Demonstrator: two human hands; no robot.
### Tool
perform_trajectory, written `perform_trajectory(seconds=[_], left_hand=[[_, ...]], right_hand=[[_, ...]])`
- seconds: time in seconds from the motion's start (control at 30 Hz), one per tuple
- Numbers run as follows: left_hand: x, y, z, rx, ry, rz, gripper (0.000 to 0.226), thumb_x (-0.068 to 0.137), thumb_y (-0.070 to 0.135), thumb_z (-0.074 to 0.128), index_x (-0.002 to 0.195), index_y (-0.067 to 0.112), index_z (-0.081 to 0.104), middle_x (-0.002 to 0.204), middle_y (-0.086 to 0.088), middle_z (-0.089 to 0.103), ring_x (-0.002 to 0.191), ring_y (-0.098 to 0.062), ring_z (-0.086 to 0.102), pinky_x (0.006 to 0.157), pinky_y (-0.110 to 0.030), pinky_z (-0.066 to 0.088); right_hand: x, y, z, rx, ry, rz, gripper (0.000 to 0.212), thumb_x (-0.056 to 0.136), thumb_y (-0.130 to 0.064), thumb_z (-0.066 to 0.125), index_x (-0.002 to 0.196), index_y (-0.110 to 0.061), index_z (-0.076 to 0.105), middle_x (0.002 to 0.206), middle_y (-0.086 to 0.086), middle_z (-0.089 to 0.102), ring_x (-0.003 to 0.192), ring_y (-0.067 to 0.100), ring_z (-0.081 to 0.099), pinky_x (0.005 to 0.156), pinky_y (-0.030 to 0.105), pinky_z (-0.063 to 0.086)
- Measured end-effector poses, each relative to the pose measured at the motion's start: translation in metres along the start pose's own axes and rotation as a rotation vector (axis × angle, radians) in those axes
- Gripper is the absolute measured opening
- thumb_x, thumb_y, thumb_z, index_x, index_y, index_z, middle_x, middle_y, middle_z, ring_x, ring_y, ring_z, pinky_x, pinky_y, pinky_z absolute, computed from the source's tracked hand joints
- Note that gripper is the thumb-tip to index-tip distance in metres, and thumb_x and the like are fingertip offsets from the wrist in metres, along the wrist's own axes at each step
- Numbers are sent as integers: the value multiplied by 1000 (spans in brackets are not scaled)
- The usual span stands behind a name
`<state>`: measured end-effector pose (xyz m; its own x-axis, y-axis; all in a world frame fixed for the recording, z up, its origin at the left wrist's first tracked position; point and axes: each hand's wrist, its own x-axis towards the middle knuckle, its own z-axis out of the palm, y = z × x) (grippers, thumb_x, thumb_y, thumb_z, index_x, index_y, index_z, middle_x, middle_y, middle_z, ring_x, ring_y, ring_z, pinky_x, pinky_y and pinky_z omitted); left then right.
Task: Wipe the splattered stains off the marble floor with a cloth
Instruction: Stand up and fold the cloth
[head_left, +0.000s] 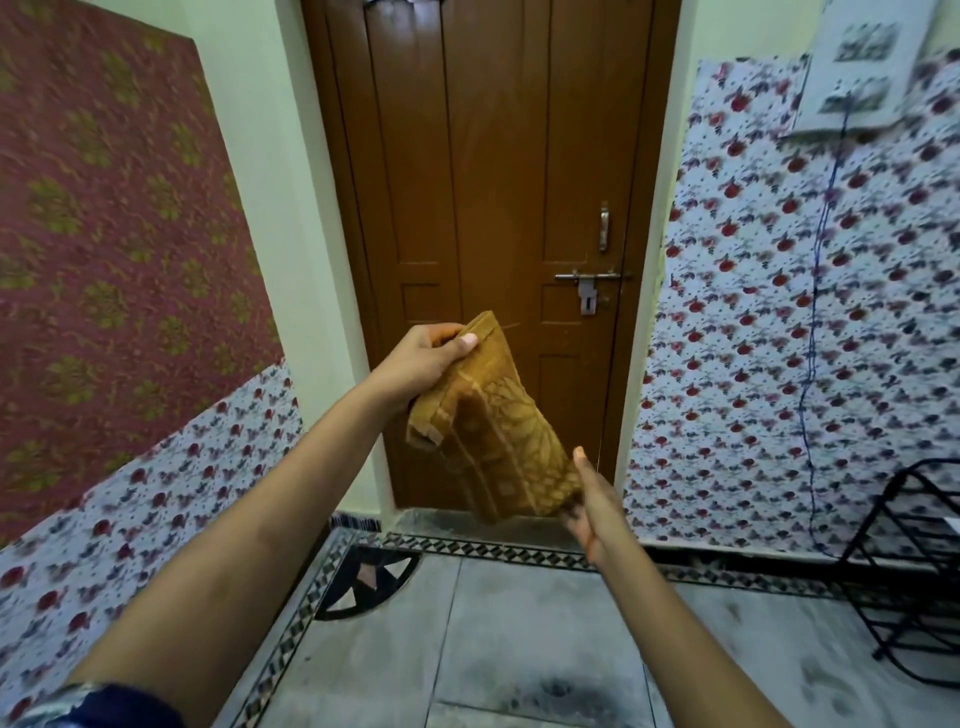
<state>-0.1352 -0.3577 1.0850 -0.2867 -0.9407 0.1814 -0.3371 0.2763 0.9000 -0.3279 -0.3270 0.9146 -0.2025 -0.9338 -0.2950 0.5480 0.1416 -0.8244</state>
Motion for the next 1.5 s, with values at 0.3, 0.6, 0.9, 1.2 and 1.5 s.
perform_trajectory(seconds=[0.3,0.6,0.9,1.2,1.5], left_hand=[[6,12,-12,-337,121,-167,37,93,26,54,126,7,54,89,-5,65,76,-16,64,61,-23,54],[-18,-58,-44,-115,85,-388,56,81,20,69,133,14,49,119,-14,60,109,-31,58,96,-46,48],[-26,-102,-16,497,230,-167,49,89,17,62,136,19,47,126,-11,59,116,-29,55,94,-41,49],[-41,-82,39,-125,-183,-323,32,97,34,45,119,15,58,115,-7,64,103,-20,62,92,-37,51],[-43,-85,88,-436,-266,-492,59,87,64,41,120,19,57,114,-9,62,107,-26,59,87,-38,50]], right_hand=[[-14,36,31,182,-301,145,62,82,-48,50,135,-19,39,126,8,56,122,29,50,105,43,35],[-3,11,17,-254,21,-202,20,98,-34,44,109,-22,56,103,3,63,97,24,60,75,34,52],[-7,-6,19,-489,76,-372,19,100,-28,42,88,-28,58,92,3,64,93,24,60,91,47,50],[-14,-3,40,-655,-79,-333,30,100,-25,41,118,-9,58,101,8,63,91,22,62,77,36,53],[-31,-1,28,-385,-280,19,65,98,-55,14,142,-11,33,109,18,61,91,27,62,70,31,52]])
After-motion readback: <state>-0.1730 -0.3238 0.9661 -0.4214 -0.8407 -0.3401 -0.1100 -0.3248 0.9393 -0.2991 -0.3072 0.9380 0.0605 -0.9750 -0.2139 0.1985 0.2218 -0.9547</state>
